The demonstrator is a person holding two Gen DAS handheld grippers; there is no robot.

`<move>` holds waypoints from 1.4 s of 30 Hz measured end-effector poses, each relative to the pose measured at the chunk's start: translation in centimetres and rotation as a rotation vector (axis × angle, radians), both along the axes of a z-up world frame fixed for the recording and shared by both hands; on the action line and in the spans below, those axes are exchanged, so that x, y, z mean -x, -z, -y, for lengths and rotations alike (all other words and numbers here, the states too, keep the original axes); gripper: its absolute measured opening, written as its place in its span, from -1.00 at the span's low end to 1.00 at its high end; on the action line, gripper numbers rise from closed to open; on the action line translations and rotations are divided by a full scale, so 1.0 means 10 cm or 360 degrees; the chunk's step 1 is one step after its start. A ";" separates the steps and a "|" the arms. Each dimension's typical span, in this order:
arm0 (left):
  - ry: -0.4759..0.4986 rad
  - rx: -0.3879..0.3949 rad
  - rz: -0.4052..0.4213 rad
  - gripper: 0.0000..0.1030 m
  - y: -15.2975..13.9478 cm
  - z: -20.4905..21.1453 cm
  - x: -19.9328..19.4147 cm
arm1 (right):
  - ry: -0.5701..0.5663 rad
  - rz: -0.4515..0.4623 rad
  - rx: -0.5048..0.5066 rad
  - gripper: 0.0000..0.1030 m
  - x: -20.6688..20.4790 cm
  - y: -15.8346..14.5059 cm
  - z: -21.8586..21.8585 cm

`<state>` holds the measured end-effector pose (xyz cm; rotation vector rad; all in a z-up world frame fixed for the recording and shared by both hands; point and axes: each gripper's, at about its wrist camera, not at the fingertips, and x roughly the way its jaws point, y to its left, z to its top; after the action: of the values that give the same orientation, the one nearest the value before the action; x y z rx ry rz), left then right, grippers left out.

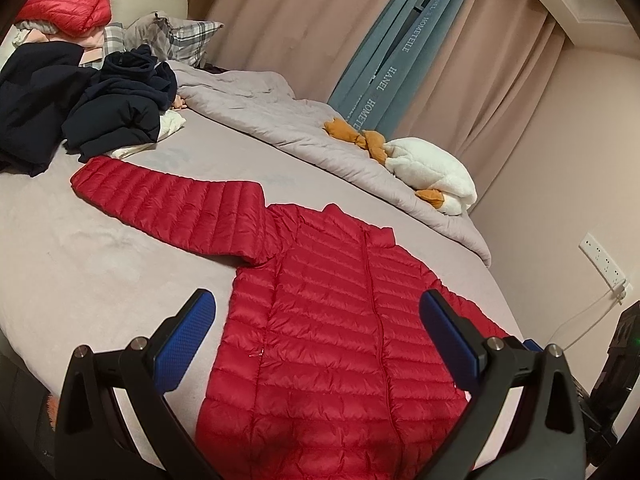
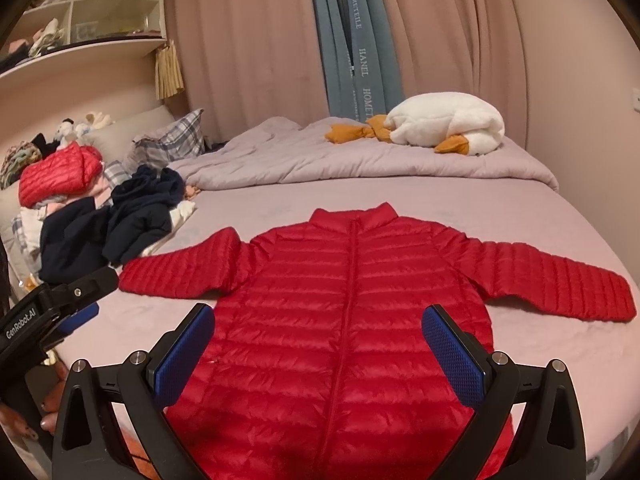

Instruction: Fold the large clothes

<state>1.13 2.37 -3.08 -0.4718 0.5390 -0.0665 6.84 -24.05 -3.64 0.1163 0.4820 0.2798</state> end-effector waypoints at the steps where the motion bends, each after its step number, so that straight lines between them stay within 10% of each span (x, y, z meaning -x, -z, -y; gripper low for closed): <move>1: -0.0002 -0.0002 -0.0001 0.98 0.00 0.00 0.00 | -0.0003 0.0002 0.0001 1.00 0.00 0.00 0.00; 42: 0.0056 -0.0147 -0.0004 0.98 -0.01 0.22 -0.02 | 0.0024 -0.0030 -0.0027 1.00 0.01 0.02 0.07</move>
<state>1.32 0.19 -3.01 -0.3723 0.5506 -0.0745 6.74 -24.75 -3.88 0.1389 0.4975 0.2682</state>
